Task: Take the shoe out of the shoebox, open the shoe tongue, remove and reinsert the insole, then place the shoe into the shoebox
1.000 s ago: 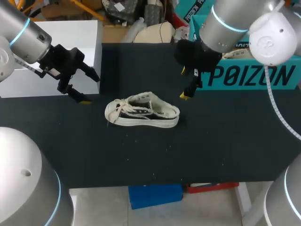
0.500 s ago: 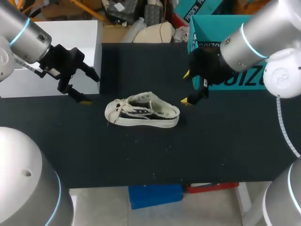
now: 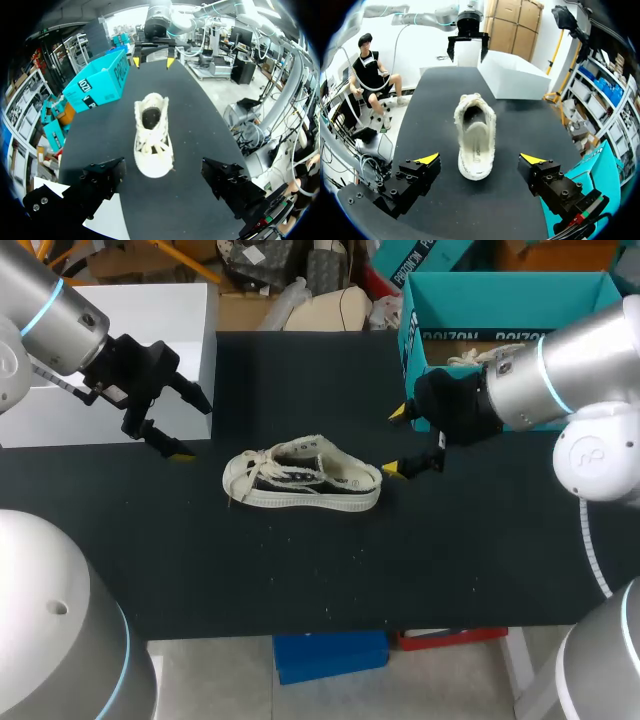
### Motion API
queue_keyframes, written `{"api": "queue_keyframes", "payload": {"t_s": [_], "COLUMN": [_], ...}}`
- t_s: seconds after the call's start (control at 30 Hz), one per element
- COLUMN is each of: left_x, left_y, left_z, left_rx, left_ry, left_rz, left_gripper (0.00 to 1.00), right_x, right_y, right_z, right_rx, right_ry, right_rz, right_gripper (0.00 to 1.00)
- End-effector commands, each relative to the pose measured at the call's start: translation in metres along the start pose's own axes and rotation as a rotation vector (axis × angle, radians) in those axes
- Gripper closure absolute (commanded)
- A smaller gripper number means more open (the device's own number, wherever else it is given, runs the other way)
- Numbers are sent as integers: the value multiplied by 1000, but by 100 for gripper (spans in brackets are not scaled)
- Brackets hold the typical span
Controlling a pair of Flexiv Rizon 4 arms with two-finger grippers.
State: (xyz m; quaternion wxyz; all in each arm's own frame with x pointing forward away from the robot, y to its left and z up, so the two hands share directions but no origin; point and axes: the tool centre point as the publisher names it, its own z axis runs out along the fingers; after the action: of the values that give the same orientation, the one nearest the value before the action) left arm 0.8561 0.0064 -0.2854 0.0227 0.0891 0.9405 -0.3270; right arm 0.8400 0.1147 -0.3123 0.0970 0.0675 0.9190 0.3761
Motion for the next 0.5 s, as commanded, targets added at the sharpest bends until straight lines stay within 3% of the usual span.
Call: {"api": "queue_keyframes", "payload": {"t_s": [0.03,0.5], "left_x": [1,1], "left_y": [1,1], "left_z": [2,2], "left_rx": [-1,-1], "left_ry": [-4,-4], "left_rz": [1,1], "left_gripper": [0,0], "right_x": [2,-4], "right_y": [-9,-27], "right_z": [17,52], "right_rx": [-182,-267], "right_ry": [-11,0], "right_rz": [-1,-46], "right_gripper": [0,0]}}
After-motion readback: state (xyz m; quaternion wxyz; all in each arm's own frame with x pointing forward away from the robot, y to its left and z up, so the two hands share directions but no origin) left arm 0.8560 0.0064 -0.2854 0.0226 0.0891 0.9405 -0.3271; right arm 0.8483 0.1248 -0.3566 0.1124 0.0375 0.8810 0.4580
